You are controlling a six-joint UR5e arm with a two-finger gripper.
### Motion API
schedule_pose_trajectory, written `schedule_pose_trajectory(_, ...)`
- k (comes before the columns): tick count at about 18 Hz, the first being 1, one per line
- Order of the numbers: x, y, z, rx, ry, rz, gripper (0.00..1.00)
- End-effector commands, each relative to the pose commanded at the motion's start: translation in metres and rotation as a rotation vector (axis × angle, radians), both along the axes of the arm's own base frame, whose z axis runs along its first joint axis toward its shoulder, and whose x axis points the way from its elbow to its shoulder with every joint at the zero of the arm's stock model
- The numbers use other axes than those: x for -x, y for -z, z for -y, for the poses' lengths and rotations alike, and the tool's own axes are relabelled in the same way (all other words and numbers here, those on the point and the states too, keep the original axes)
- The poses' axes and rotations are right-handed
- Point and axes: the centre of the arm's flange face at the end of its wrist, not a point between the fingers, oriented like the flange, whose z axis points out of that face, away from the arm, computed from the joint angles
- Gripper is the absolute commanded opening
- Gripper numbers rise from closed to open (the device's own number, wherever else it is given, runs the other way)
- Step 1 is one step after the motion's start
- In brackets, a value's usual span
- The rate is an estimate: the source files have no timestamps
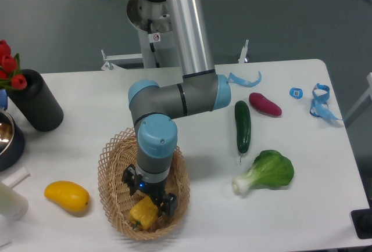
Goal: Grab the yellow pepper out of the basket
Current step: 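Close the gripper around the yellow bell pepper, then lift the pepper out of the basket and carry it toward the bok choy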
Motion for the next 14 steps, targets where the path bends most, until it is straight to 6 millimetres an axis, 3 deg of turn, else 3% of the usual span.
schedule_pose_trajectory(3,-0.003,0.001,-0.001,0.001,0.005,0.001,0.99)
schedule_pose_trajectory(7,-0.003,0.000,-0.001,0.002,0.001,0.001,0.67)
schedule_pose_trajectory(11,-0.002,-0.003,-0.002,-0.002,0.000,-0.003,0.49)
schedule_pose_trajectory(14,-0.002,-0.010,-0.002,-0.011,0.003,-0.010,0.46)
